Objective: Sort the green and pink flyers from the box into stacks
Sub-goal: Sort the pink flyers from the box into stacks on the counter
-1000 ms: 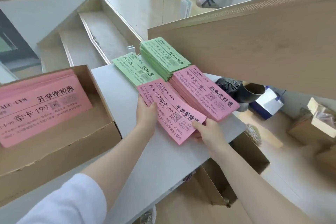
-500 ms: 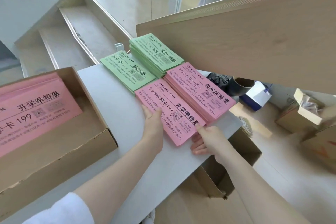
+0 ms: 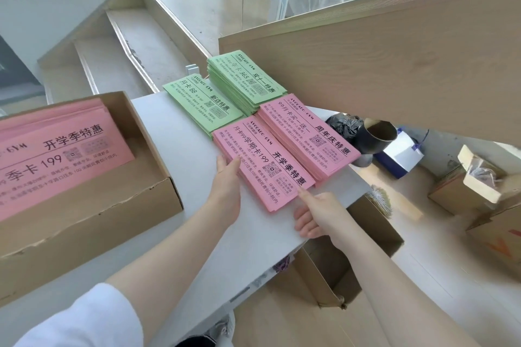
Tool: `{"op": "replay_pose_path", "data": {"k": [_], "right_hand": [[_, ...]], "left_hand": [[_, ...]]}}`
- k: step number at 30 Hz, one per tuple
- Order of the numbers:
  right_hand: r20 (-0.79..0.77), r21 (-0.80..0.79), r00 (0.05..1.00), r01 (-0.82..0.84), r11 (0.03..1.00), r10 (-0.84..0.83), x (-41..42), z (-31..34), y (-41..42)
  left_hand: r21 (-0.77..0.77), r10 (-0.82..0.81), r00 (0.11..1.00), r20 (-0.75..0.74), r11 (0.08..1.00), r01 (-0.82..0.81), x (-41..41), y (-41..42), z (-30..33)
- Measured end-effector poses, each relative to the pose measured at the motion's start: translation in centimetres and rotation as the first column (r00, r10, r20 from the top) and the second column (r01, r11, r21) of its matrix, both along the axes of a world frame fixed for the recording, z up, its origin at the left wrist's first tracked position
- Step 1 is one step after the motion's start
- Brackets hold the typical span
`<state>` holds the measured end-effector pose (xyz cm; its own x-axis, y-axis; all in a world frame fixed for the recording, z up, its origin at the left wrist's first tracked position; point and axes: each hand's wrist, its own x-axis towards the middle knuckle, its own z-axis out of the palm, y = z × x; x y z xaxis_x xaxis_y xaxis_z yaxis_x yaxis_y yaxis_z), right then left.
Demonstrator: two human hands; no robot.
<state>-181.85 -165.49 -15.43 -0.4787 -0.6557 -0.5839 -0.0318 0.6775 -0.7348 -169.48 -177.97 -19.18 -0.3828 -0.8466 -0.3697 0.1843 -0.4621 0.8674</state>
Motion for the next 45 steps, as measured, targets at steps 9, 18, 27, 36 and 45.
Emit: {"op": "replay_pose_path", "data": {"k": [9,18,27,36,45], "right_hand": [[0.004,-0.358,0.952,-0.283,0.890,0.305,6.6,2.9,1.4],[-0.001,-0.582,0.836,-0.447,0.679,0.549,17.0,6.6,-2.3],[-0.090,-0.539,0.844,-0.488,0.687,0.529,23.7,8.1,-13.1],[0.205,-0.283,0.968,-0.081,0.956,0.143,25.8,5.1,-24.2],[0.016,-0.239,0.983,-0.172,0.955,0.181,26.0,3.4,-25.6]], "left_hand": [[-0.310,0.086,0.991,0.104,0.949,-0.050,9.1,8.3,3.8],[-0.631,0.370,0.925,0.092,0.740,-0.233,21.8,10.0,9.9],[-0.747,0.470,0.857,0.213,0.644,-0.167,31.0,0.4,12.8],[-0.342,0.369,0.182,0.911,0.434,0.834,34.7,-13.4,9.9],[-0.259,0.361,0.119,0.925,0.369,0.892,34.9,-15.6,7.8]]}}
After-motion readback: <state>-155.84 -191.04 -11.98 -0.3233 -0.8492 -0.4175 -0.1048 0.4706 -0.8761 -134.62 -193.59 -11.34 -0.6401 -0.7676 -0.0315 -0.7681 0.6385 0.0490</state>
